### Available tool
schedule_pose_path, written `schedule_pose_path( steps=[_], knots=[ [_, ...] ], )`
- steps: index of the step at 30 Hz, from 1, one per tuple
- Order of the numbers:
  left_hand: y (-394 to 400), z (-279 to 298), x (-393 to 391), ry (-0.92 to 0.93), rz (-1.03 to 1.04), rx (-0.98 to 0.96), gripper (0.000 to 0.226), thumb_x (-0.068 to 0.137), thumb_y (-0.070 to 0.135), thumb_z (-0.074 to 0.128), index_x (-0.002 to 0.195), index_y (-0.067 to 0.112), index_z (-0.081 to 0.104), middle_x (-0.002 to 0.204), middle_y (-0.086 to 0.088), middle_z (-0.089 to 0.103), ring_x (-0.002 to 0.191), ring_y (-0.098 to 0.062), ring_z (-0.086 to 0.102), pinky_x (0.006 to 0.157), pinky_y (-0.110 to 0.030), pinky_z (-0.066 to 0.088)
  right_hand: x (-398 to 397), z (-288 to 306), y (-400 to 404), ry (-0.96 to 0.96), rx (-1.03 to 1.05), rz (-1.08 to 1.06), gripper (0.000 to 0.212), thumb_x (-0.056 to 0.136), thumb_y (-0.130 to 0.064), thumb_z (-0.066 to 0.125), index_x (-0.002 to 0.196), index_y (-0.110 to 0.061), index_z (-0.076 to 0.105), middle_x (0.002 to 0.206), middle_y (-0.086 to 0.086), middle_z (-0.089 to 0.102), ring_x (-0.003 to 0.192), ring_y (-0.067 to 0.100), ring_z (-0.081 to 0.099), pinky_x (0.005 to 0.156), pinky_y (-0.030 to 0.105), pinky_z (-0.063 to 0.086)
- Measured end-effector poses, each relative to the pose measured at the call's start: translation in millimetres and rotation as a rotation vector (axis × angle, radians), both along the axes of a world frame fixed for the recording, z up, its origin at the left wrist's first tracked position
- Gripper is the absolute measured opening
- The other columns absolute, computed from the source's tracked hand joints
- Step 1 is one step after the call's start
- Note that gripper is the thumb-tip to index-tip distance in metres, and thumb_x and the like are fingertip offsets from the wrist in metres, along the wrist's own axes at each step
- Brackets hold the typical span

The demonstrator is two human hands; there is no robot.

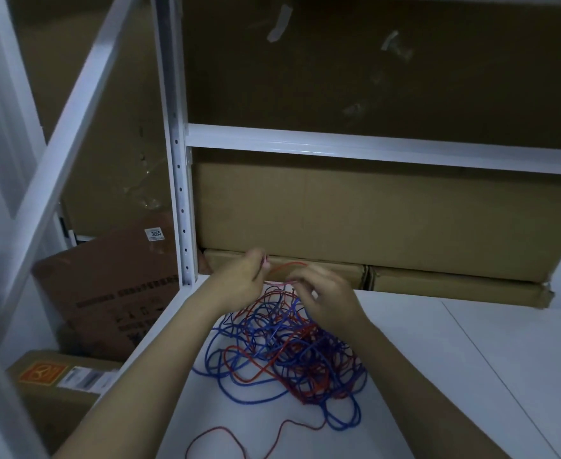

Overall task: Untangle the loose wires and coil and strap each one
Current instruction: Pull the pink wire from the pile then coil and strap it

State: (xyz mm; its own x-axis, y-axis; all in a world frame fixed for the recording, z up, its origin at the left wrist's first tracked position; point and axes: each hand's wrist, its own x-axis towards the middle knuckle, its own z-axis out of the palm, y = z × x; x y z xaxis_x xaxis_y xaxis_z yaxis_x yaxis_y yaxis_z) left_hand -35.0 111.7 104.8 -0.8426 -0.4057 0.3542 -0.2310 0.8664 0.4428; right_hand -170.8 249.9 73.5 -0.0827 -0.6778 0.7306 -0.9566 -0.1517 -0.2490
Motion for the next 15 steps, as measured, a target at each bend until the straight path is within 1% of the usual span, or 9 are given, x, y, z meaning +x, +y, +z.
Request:
schedule_pose_path(
  steps=[1,2,4,6,8,9,12,13,15],
  knots=[
    [-0.3,-1.8,2.1,-0.035,-0.018,0.023,0.029,0.101,0.040,0.035,0.088,0.017,0.046,0.075,-0.003,0.054,0.072,-0.021,0.053,0.060,-0.031,0.037,-5.2,4.1,2.2,-0.195,0.019,0.006,0.014,0.091,-0.010,0.062,0.095,-0.021,0.068,0.082,-0.014,0.061,0.073,-0.004,0.054,0.066,0.013,0.042],
    [-0.2,-3.0,3.9,-0.067,-0.046,0.054,0.039,0.097,0.051,0.037,0.081,0.017,0.049,0.070,0.000,0.053,0.066,-0.015,0.052,0.059,-0.032,0.037,-9.8,7.7,3.2,-0.382,0.054,0.014,0.015,0.089,-0.013,0.065,0.091,-0.028,0.066,0.076,-0.015,0.059,0.069,-0.004,0.053,0.065,0.011,0.041],
    [2.9,-4.6,7.7,-0.118,-0.124,0.122,0.051,0.085,0.067,0.043,0.065,0.020,0.042,0.056,0.009,0.036,0.051,-0.007,0.036,0.050,-0.024,0.027,-16.4,11.5,2.8,-0.624,0.080,0.015,0.014,0.083,-0.020,0.074,0.086,-0.030,0.064,0.068,-0.006,0.052,0.061,0.003,0.046,0.060,0.016,0.040],
    [6.5,-4.5,9.4,-0.115,-0.194,0.211,0.052,0.085,0.065,0.048,0.060,0.021,0.034,0.053,0.010,0.027,0.047,-0.007,0.026,0.047,-0.021,0.021,-18.8,10.6,2.8,-0.704,0.084,0.006,0.014,0.079,-0.023,0.077,0.084,-0.026,0.065,0.067,-0.005,0.052,0.059,0.004,0.046,0.058,0.017,0.042],
    [8.3,-3.3,9.1,-0.044,-0.205,0.278,0.049,0.091,0.054,0.051,0.057,0.022,0.037,0.053,0.009,0.031,0.048,-0.009,0.029,0.048,-0.022,0.025,-16.7,9.4,3.9,-0.761,0.127,0.023,0.008,0.084,-0.023,0.072,0.080,-0.024,0.065,0.063,-0.012,0.059,0.058,-0.001,0.052,0.059,0.013,0.044],
    [9.0,-2.6,8.6,0.005,-0.189,0.289,0.048,0.093,0.050,0.051,0.057,0.020,0.042,0.054,0.007,0.036,0.049,-0.010,0.033,0.050,-0.023,0.028,-15.1,8.1,5.2,-0.788,0.164,0.039,0.010,0.088,-0.024,0.067,0.079,-0.022,0.066,0.062,-0.015,0.060,0.057,-0.004,0.053,0.059,0.012,0.043],
    [12.9,-2.3,5.9,0.128,-0.110,0.259,0.051,0.096,0.045,0.049,0.068,0.002,0.051,0.059,-0.001,0.041,0.052,-0.010,0.038,0.054,-0.026,0.031,-11.6,0.8,10.6,-0.917,0.280,0.086,0.031,0.096,-0.030,0.054,0.077,-0.010,0.068,0.058,-0.014,0.053,0.053,0.002,0.045,0.054,0.013,0.037],
    [14.5,-2.8,4.9,0.159,-0.095,0.252,0.052,0.096,0.044,0.049,0.071,-0.002,0.051,0.058,0.000,0.040,0.051,-0.008,0.037,0.053,-0.024,0.031,-9.5,-0.9,11.6,-0.972,0.287,0.105,0.032,0.097,-0.031,0.053,0.076,-0.011,0.068,0.060,-0.013,0.053,0.054,0.005,0.045,0.053,0.014,0.038],
    [17.0,-3.3,2.5,0.203,-0.090,0.258,0.050,0.097,0.042,0.049,0.074,-0.003,0.051,0.054,0.006,0.038,0.048,-0.005,0.035,0.049,-0.019,0.030,-6.1,-2.0,11.3,-1.069,0.202,0.127,0.029,0.096,-0.029,0.054,0.076,-0.012,0.065,0.064,-0.008,0.056,0.057,0.008,0.049,0.054,0.016,0.041]
  ],
)
